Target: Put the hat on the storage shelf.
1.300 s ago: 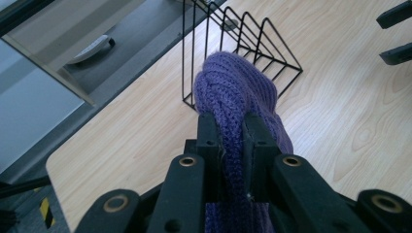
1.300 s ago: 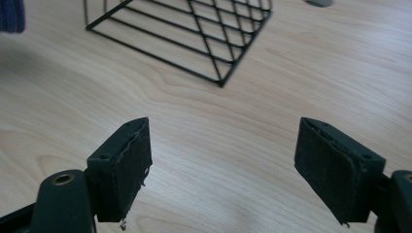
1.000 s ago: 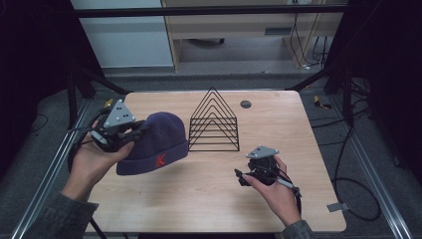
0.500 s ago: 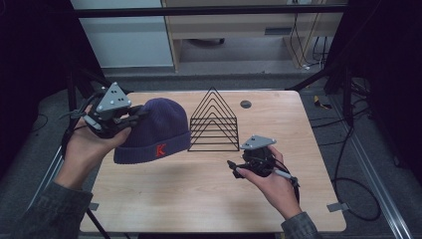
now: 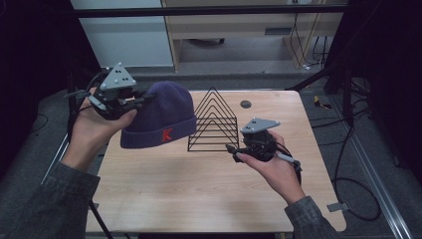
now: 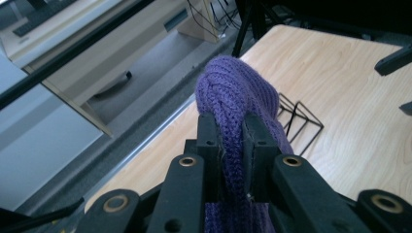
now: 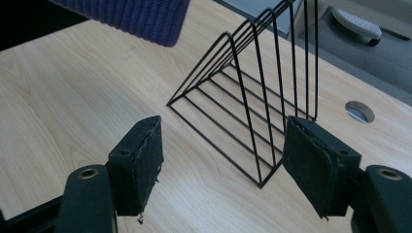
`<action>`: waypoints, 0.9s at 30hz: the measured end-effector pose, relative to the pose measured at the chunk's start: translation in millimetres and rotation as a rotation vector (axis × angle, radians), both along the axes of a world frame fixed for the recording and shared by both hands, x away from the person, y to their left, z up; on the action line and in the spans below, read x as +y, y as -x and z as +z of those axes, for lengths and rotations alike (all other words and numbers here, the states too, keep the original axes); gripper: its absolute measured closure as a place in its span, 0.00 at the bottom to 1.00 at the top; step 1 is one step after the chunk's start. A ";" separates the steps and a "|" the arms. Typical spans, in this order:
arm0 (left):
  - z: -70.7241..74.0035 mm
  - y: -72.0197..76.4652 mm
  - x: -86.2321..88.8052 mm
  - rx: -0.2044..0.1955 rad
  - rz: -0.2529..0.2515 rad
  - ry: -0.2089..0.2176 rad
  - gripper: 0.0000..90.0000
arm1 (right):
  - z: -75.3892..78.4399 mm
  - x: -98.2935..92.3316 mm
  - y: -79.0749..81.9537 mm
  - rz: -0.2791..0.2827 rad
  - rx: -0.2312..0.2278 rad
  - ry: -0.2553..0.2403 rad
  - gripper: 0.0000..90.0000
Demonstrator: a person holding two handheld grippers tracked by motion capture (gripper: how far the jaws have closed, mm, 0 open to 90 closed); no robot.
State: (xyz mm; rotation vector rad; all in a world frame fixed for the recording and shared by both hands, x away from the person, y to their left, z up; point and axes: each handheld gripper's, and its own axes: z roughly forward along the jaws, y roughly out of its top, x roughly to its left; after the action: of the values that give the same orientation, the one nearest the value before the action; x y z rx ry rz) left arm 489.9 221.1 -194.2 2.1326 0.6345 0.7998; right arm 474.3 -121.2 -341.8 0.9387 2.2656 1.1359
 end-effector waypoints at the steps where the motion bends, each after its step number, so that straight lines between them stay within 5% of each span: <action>1: 2.2 -0.4 -1.7 -0.006 -0.001 0.003 0.89 | 1.8 -0.1 -0.7 0.002 -0.005 -0.005 0.35; 20: 24.5 1.7 -23.5 -0.053 -0.066 0.007 0.89 | 25.6 15.3 -11.7 0.051 -0.040 -0.035 0.38; 27: 28.6 0.8 -37.3 -0.056 -0.109 0.017 0.89 | 33.1 17.7 -23.9 0.065 -0.028 -0.083 0.39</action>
State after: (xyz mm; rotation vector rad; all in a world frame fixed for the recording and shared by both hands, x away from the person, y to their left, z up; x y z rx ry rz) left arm 489.1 183.8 -165.6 2.1027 0.4903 0.7885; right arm 498.3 -103.5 -308.7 0.8809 2.2569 1.2717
